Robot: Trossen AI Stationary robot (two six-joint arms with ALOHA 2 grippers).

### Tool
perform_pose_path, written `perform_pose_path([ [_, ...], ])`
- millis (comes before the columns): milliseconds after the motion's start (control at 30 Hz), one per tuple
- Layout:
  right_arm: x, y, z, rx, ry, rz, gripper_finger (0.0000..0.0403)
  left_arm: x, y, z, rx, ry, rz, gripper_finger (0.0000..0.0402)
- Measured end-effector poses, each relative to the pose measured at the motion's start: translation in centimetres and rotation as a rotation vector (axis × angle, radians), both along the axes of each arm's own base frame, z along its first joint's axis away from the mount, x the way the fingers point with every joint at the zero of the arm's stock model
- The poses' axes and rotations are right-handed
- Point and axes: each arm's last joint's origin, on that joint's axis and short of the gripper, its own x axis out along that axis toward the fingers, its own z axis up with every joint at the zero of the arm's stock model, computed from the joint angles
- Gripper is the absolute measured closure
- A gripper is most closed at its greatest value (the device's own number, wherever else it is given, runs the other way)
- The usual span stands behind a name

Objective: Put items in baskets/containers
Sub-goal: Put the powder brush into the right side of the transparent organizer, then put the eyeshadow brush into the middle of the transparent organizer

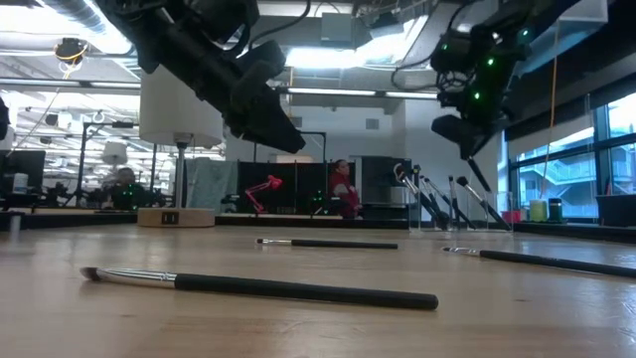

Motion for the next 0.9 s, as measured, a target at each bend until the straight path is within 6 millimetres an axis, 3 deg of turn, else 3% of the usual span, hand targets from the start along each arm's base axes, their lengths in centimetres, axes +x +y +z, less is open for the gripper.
perform_pose_path([
  [267,0.6,-1.8,-2.5,0.062,0.053,-0.059,0.0330,0.0,-0.1,0.0,-0.023,-0.004,-0.007,0.0226],
  [500,0.3,-2.2,-2.8,0.078,0.044,-0.083,0.0278,0.0,-0.1,-0.1,-0.023,0.007,-0.007,0.0225],
  [700,1.0,-1.4,-1.0,0.082,-0.135,0.052,0.0219,-0.1,-0.1,-0.2,-0.018,0.023,0.002,0.0228],
  [900,2.6,2.3,2.8,0.007,-0.379,0.303,0.0203,-0.1,0.0,-0.2,-0.016,0.023,0.006,0.0228],
])
